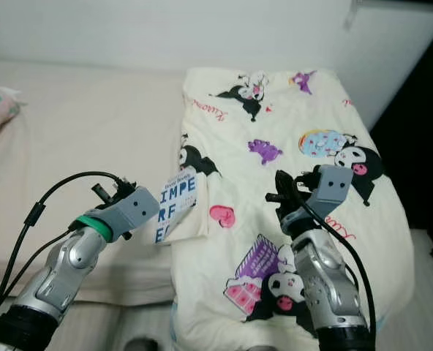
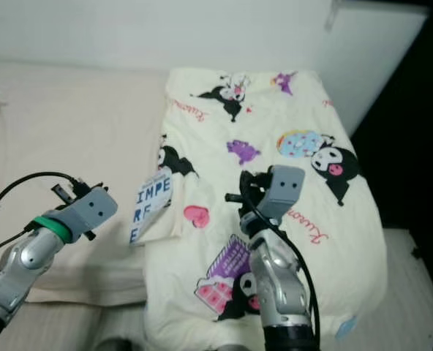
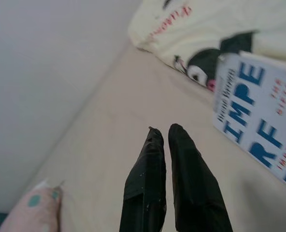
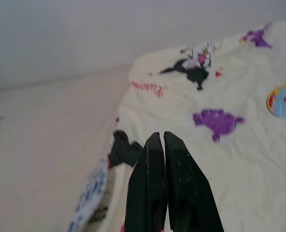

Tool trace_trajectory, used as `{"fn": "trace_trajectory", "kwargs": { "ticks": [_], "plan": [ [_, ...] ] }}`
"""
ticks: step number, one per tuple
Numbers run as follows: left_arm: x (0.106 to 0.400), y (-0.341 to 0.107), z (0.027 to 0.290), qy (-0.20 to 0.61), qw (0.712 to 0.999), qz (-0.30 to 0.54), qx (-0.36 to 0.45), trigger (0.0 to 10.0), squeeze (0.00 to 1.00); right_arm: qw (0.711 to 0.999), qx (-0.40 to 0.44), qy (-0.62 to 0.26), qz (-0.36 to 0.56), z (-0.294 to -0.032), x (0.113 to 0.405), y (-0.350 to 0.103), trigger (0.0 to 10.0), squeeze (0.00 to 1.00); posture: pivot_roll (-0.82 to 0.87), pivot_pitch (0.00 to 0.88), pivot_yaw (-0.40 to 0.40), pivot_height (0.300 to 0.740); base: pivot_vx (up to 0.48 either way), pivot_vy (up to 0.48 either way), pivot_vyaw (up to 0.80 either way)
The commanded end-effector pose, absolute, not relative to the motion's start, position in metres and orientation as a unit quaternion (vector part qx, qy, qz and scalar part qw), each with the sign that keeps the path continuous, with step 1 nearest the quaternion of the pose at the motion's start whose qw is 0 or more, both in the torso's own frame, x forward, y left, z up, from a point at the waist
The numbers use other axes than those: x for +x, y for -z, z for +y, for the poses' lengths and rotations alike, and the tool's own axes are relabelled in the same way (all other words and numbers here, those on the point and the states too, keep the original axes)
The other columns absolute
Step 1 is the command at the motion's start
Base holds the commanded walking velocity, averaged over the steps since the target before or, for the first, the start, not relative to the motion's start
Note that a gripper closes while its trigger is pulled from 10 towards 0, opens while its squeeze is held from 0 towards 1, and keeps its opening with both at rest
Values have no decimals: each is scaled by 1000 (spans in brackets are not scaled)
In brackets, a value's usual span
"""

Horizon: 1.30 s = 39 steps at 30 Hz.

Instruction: Clean up the room

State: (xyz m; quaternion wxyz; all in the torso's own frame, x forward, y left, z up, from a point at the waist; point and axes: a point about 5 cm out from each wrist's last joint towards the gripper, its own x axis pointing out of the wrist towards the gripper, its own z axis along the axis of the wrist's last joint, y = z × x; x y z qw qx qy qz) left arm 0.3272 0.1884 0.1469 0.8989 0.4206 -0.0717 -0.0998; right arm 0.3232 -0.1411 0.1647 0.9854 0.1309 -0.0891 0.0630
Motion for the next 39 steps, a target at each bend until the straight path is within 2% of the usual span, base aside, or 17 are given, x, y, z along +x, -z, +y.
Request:
{"fn": "trace_trajectory", "kwargs": {
  "ticks": [1, 9, 20, 31, 33, 34, 35, 39],
  "plan": [
    [326, -142, 189, 103, 898, -65, 424, 10000, 0, 987, 131, -51, -83, -145, 323, -160, 10000, 0, -10, 83, 20, 708, 0, 0, 0],
    [326, -140, 189, 106, 900, -65, 419, 10000, 0, 987, 130, -45, -83, -146, 323, -160, 10000, 0, -12, 79, 22, 740, 0, 0, 0],
    [325, -136, 189, 105, 905, -61, 406, 10000, 0, 987, 131, -52, -71, -142, 323, -156, 10000, 0, -10, 77, 22, 740, 0, 0, 0],
    [303, -104, 186, 130, 913, -26, 386, 10000, 0, 987, 114, -111, -31, -123, 314, -131, 10000, 0, -3, 73, 21, 740, 0, 0, 0],
    [299, -97, 185, 134, 911, -20, 389, 10000, 0, 987, 102, -123, -11, -120, 311, -118, 10000, 0, 4, 69, 17, 740, 0, 0, 0],
    [289, -77, 186, 156, 887, -12, 435, 10000, 0, 986, 67, -150, 41, -114, 300, -87, 10000, 0, 6, 68, 13, 740, 0, 0, 0],
    [287, -72, 187, 162, 879, -9, 448, 10000, 0, 984, 58, -157, 54, -113, 296, -78, 10000, 0, 6, 68, 13, 740, 0, 0, 0],
    [286, -68, 191, 162, 873, -5, 460, 10000, 0, 979, 48, -182, 76, -111, 290, -67, 10000, 0, 5, 60, 5, 740, 0, 0, 0]
  ]
}}
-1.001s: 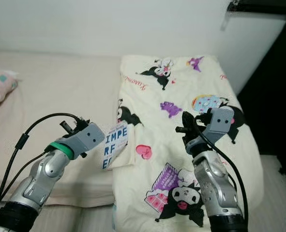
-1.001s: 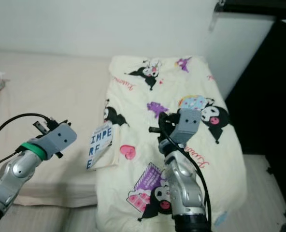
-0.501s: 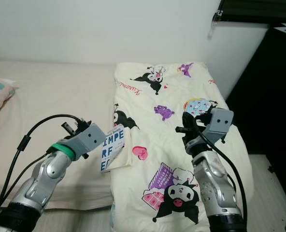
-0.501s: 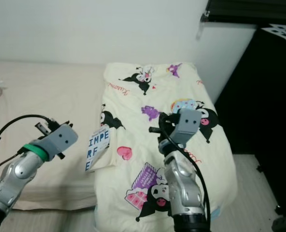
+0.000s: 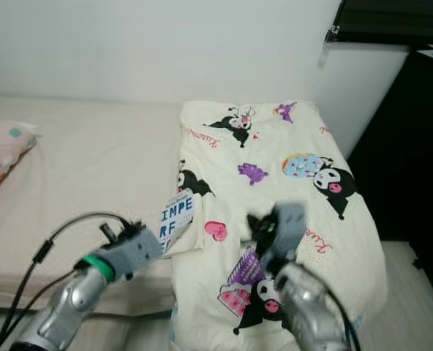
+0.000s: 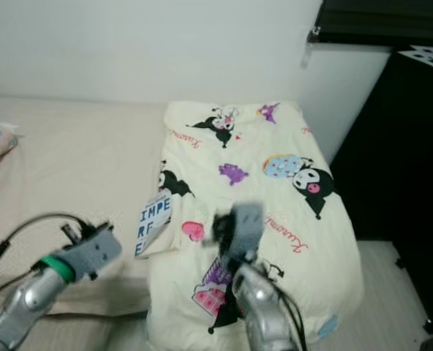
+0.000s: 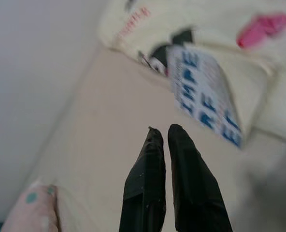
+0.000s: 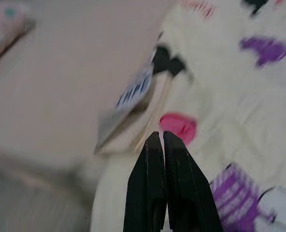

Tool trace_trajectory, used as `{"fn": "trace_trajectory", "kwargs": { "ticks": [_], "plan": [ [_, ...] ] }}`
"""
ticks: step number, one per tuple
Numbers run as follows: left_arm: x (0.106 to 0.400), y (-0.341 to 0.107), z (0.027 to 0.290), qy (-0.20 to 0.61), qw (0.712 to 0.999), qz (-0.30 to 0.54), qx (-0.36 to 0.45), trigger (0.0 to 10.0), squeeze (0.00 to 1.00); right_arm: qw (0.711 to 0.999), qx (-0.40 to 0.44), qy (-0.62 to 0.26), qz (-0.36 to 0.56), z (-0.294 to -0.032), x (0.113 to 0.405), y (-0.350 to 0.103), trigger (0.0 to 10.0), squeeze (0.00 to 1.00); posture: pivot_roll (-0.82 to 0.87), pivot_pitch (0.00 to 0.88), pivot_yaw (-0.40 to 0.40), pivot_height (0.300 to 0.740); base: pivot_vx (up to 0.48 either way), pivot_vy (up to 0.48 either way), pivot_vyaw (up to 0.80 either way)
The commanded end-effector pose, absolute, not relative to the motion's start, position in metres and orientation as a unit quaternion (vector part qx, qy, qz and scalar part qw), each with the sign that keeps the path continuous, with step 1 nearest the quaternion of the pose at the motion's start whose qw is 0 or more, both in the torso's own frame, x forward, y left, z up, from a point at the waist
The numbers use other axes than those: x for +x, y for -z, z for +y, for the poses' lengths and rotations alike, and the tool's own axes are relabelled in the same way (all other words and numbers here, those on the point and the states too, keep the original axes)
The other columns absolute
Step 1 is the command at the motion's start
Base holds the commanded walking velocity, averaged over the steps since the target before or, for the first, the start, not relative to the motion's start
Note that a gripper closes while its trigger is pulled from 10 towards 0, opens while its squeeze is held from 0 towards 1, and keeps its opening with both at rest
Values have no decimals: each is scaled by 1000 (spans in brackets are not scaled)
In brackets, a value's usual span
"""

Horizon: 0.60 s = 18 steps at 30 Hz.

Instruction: Clean up the room

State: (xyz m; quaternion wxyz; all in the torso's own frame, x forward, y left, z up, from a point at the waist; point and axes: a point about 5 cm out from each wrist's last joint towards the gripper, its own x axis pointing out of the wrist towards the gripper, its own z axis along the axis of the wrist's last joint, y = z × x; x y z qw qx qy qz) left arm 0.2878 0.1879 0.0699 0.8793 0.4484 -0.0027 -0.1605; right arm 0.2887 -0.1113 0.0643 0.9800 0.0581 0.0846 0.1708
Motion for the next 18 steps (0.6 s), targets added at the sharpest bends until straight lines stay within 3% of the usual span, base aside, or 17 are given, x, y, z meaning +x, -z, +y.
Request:
{"fn": "trace_trajectory", "kwargs": {
  "ticks": [1, 9, 18],
  "plan": [
    [286, -68, 191, 162, 872, -5, 461, 10000, 0, 978, 47, -186, 81, -110, 289, -65, 10000, 0, 5, 60, 5, 740, 0, 0, 0],
    [283, -65, 178, 148, 892, -27, 427, 10000, 0, 989, 41, -129, 61, -121, 290, -60, 10000, 0, -2, 56, 1, 730, 0, 0, 0],
    [288, -70, 181, 155, 878, -49, 451, 10000, 0, 989, 53, -130, 51, -119, 291, -62, 10000, 0, -2, 63, 7, 695, 0, 0, 0]
  ]
}}
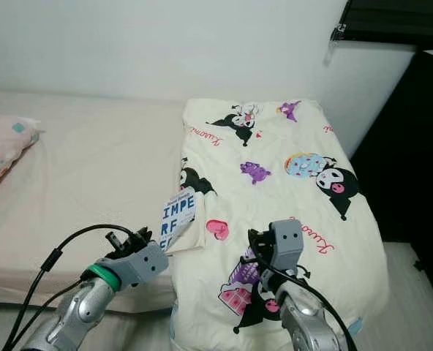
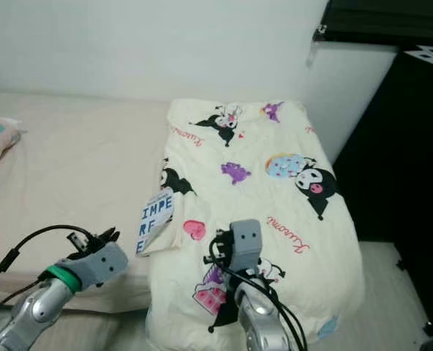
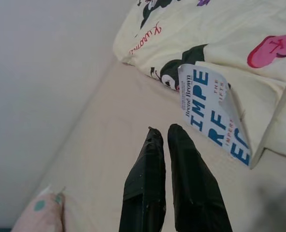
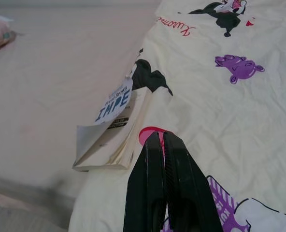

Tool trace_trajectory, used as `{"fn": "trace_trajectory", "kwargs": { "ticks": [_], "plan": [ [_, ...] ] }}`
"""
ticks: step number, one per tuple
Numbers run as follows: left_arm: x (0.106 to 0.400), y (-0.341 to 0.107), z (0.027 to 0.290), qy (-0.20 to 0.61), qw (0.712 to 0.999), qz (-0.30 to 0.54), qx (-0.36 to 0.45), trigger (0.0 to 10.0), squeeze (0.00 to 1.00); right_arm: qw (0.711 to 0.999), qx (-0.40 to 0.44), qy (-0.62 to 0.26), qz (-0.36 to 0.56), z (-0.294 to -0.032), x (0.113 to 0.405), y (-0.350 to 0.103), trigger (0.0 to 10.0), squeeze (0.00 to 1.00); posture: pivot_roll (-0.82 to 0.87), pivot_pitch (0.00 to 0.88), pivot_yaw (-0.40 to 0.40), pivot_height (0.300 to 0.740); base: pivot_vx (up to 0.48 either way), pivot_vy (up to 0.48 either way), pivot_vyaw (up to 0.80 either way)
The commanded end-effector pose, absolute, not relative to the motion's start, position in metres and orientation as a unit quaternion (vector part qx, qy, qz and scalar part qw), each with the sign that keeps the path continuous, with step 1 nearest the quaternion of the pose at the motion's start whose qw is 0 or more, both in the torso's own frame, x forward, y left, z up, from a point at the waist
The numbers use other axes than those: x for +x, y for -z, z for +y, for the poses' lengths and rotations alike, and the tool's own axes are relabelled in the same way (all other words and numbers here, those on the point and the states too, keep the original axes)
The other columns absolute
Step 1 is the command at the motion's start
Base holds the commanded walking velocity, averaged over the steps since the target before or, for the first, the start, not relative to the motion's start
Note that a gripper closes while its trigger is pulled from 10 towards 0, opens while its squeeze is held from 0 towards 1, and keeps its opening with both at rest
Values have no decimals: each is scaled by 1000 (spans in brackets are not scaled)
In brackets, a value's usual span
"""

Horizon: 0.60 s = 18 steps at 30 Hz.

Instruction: Clean up the room

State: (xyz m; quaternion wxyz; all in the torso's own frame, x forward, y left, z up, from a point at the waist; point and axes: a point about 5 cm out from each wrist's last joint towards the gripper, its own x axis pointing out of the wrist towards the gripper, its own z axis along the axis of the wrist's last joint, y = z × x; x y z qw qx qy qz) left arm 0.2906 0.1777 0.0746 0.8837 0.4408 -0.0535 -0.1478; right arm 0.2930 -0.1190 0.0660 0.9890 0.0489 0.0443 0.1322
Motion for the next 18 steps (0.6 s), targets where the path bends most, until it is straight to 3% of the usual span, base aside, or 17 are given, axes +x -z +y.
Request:
{"fn": "trace_trajectory", "kwargs": {
  "ticks": [1, 18],
  "plan": [
    [288, -71, 182, 154, 876, -49, 454, 10000, 0, 989, 53, -128, 48, -119, 292, -62, 10000, 0, -2, 63, 7, 690, 0, 0, 0],
    [291, -72, 185, 192, 848, -62, 490, 10000, 0, 992, 57, -107, 29, -128, 298, -69, 10000, 0, 0, 76, 12, 630, 0, 0, 0]
  ]
}}
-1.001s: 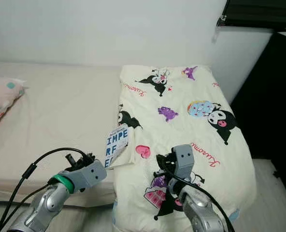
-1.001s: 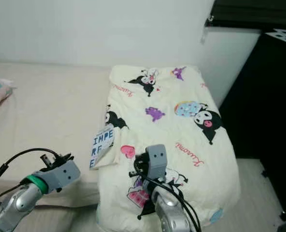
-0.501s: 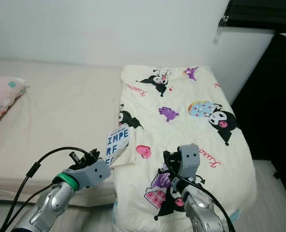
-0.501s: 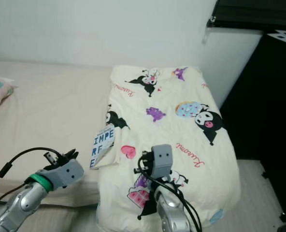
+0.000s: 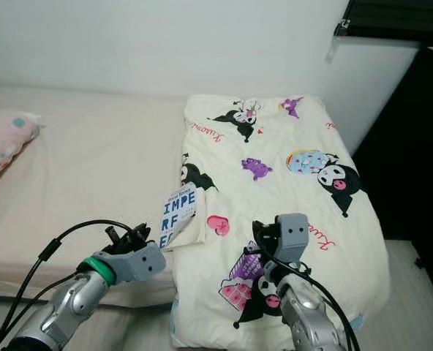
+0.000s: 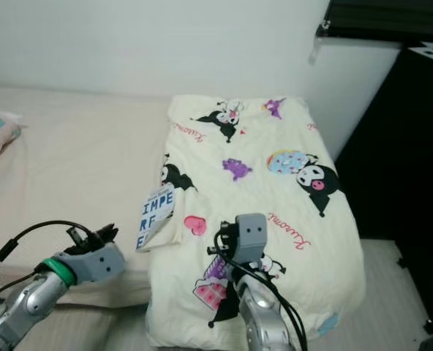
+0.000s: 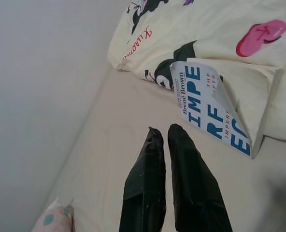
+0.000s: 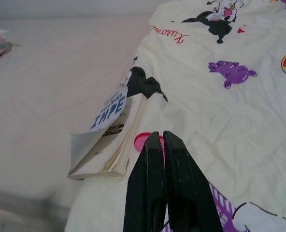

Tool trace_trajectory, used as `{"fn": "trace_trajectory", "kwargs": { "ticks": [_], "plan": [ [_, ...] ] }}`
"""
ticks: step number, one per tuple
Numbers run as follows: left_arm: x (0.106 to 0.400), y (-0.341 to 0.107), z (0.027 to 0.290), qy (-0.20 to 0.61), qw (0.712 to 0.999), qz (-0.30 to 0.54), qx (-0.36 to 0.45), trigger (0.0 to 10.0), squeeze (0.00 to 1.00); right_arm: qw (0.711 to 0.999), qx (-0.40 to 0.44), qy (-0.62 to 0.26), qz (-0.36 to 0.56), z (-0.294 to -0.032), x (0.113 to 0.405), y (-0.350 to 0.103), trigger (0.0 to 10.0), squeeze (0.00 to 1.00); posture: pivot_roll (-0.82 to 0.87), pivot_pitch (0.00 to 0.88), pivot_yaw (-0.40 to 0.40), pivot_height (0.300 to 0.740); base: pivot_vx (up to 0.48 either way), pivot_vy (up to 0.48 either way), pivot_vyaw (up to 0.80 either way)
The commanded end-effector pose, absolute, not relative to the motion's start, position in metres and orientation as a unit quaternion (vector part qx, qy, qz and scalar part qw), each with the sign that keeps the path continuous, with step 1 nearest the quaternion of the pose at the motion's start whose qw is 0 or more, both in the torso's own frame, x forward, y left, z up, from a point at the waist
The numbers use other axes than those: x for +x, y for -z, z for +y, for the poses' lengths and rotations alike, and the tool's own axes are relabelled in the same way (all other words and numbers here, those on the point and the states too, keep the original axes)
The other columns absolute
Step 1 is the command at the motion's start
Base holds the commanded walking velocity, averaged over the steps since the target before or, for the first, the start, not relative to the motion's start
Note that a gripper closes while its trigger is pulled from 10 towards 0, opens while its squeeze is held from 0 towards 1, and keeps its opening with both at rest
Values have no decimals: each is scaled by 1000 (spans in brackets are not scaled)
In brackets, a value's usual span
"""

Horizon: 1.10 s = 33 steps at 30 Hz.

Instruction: Clean up the room

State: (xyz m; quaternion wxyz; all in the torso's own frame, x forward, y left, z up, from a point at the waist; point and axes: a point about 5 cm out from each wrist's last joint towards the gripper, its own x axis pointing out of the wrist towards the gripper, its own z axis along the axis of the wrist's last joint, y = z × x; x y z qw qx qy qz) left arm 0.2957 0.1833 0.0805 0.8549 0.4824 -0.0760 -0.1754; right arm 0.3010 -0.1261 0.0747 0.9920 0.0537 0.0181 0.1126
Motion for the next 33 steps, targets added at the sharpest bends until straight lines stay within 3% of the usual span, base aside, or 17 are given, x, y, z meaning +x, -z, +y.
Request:
{"fn": "trace_trajectory", "kwargs": {
  "ticks": [1, 21, 33],
  "plan": [
    [291, -72, 185, 192, 848, -62, 490, 10000, 0, 992, 57, -107, 29, -128, 298, -69, 10000, 0, 0, 76, 12, 630, 0, 0, 0],
    [297, -74, 190, 176, 847, -66, 498, 10000, 0, 993, 46, -101, 26, -135, 301, -71, 10000, 0, -3, 79, 1, 554, 0, 0, 0],
    [297, -74, 189, 173, 849, -69, 494, 10000, 0, 994, 44, -101, 28, -137, 299, -69, 10000, 0, -8, 89, -2, 546, 0, 0, -463]
  ]
}}
